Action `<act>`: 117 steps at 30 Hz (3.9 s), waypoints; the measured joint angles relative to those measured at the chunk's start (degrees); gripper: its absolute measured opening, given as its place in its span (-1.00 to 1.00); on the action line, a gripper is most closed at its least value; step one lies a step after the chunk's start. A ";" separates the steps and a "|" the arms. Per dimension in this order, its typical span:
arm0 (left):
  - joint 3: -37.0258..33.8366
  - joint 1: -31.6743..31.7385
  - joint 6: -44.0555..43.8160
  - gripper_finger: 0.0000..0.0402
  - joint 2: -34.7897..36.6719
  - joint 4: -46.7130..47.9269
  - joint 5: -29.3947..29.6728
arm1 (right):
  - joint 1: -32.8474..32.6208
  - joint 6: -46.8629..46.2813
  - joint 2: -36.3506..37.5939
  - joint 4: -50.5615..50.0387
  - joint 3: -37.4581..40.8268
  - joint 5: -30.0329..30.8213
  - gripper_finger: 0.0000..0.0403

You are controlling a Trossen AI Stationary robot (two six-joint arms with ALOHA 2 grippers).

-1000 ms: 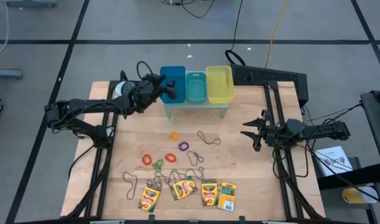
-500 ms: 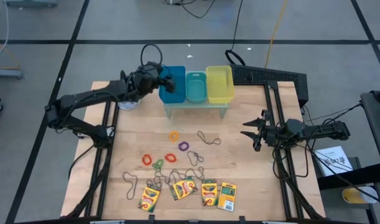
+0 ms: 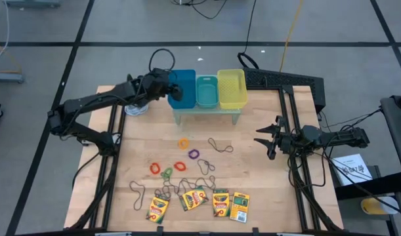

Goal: Pick & Place Office Desk Supplies
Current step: Put the purple rubber band into the blue bin on the shelf

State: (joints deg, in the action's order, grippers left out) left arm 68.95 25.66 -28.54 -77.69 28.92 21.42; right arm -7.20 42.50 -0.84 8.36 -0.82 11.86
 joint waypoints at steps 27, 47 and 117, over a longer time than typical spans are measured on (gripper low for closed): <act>-1.77 -12.91 22.24 0.26 0.57 -17.29 -13.48 | 0.00 -13.43 0.00 0.57 0.00 0.02 -0.21; -22.97 -26.59 23.97 0.26 8.90 -46.91 -7.39 | 0.00 -51.77 -0.78 4.53 0.00 7.41 -0.21; -39.65 -24.05 12.80 0.26 20.70 -56.00 5.67 | 7.13 -35.75 -82.17 18.32 -23.88 -11.71 -1.00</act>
State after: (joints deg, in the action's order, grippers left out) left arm 29.30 1.61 -15.74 -56.99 -27.09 27.09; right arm -0.08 6.75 -83.01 26.68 -24.70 0.15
